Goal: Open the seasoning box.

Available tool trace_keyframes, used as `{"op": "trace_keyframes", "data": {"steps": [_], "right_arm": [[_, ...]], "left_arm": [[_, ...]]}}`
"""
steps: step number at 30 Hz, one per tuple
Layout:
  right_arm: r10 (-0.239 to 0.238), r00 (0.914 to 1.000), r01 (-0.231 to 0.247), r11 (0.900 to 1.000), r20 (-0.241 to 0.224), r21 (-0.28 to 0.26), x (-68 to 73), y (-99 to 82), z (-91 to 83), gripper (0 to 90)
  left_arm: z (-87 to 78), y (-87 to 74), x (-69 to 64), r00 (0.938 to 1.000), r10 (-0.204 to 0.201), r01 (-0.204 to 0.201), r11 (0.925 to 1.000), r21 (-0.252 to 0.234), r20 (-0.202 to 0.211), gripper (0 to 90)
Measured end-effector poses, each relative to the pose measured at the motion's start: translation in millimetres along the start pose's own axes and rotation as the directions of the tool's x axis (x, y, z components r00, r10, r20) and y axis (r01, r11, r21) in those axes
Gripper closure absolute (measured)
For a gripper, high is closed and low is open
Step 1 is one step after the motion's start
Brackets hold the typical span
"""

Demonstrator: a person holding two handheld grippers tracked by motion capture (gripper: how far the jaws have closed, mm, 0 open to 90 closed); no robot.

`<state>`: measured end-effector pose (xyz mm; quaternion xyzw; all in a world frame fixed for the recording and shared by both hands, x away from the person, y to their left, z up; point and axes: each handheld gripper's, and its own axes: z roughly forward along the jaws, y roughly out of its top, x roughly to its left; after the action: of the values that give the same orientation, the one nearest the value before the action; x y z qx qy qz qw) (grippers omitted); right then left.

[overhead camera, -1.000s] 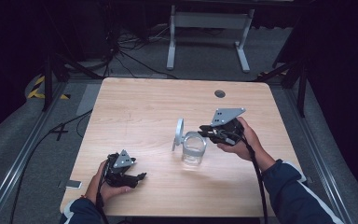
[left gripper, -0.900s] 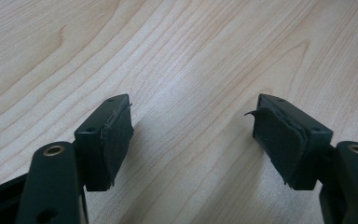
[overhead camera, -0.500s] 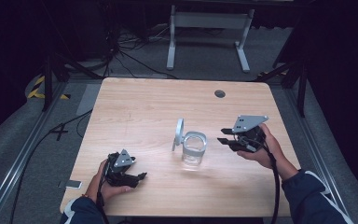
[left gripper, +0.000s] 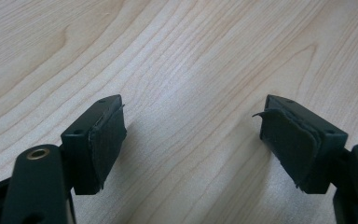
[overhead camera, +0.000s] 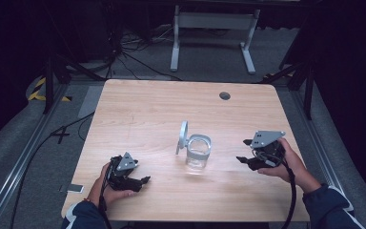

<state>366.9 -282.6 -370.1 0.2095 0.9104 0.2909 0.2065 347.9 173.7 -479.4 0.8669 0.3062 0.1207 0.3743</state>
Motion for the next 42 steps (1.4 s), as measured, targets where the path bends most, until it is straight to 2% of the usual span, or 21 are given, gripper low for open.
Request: {"op": "trace_keyframes", "data": {"steps": [6, 8, 11, 12, 14, 17, 20, 24, 27, 28, 30, 32, 33, 35, 42], "right_arm": [[0.024, 0.9997, -0.024, 0.9993, -0.002, 0.029, 3.3, -27.3, 5.5, 36.4], [0.05, 0.9987, -0.05, 0.9983, -0.002, 0.029, 3.8, -37.7, 5.8, 36.2], [0.061, 0.9981, -0.061, 0.9981, 0.012, 0.003, 3.2, -55.3, 6.4, 36.2], [0.061, 0.9981, -0.061, 0.9981, 0.012, 0.003, 3.2, -55.3, 6.4, 36.2], [0.097, 0.9951, -0.097, 0.9951, 0.02, -0.022, 2.7, -73.0, 6.4, 36.2], [0.124, 0.9921, -0.123, 0.9916, 0.022, -0.041, 2.5, -83.4, 5.2, 35.7], [0.168, 0.9856, -0.167, 0.9844, 0.017, -0.054, 4.5, -100.5, 3.6, 34.9], [0.204, 0.9788, -0.204, 0.9781, 0.015, -0.044, 6.7, -120.1, 3.8, 32.1], [0.223, 0.9727, -0.22, 0.9745, 0.065, -0.044, 10.3, -133.0, 4.2, 29.1], [0.234, 0.9699, -0.23, 0.9708, 0.067, -0.07, 10.3, -137.6, 3.2, 29.2], [0.295, 0.955, -0.29, 0.9501, 0.03, -0.115, 8.2, -147.4, 3.4, 27.8], [0.345, 0.9384, -0.343, 0.9323, 0.001, -0.114, 2.9, -151.0, 4.3, 26.2], [0.351, 0.9362, -0.348, 0.9306, 0.008, -0.112, 2.3, -151.0, 4.4, 25.9], [0.344, 0.939, -0.34, 0.9336, 0.013, -0.113, 2.7, -150.5, 5.0, 25.4], [0.345, 0.9386, -0.341, 0.9332, 0.012, -0.112, 2.8, -150.5, 5.0, 25.2]], "left_arm": [[0.2, -0.2, 0.0, 1.0, -0.001, 0.001, 1.0, -0.004, 0.001, 22.5], [0.1, -0.2, -0.1, 1.0, -0.001, 0.001, 1.0, -0.003, 0.0, 22.5], [0.2, -0.1, -0.2, 1.0, -0.001, 0.001, 1.0, -0.002, -0.001, 22.4], [0.2, -0.1, -0.2, 1.0, -0.001, 0.001, 1.0, -0.002, -0.001, 22.3], [-0.1, 0.5, 0.6, 1.0, 0.007, -0.007, 1.0, 0.005, 0.001, 22.0], [0.0, 0.6, 0.7, 1.0, 0.008, -0.008, 1.0, 0.004, 0.0, 21.9], [0.0, 0.6, 0.7, 1.0, 0.009, -0.009, 1.0, 0.004, 0.0, 21.9], [0.0, 0.7, 0.9, 1.0, 0.009, -0.009, 1.0, 0.005, 0.0, 22.0], [0.6, 0.7, 0.4, 1.0, -0.001, 0.001, 1.0, 0.002, 0.003, 21.9], [1.6, 0.8, 0.3, 1.0, 0.001, -0.001, 1.0, -0.006, -0.001, 21.9], [1.6, 0.9, 0.0, 1.0, -0.004, 0.004, 1.0, -0.002, -0.005, 21.7], [1.9, 1.0, 0.1, 1.0, -0.004, 0.004, 1.0, -0.004, -0.008, 21.6], [1.8, 0.8, 0.2, 1.0, -0.003, 0.003, 1.0, -0.005, -0.007, 21.5], [1.7, 0.9, 0.2, 0.9999, 0.0, 0.0, 1.0, -0.004, -0.01, 21.5], [2.5, 1.9, 1.2, 0.9999, 0.004, -0.004, 1.0, -0.003, -0.009, 20.9]]}}
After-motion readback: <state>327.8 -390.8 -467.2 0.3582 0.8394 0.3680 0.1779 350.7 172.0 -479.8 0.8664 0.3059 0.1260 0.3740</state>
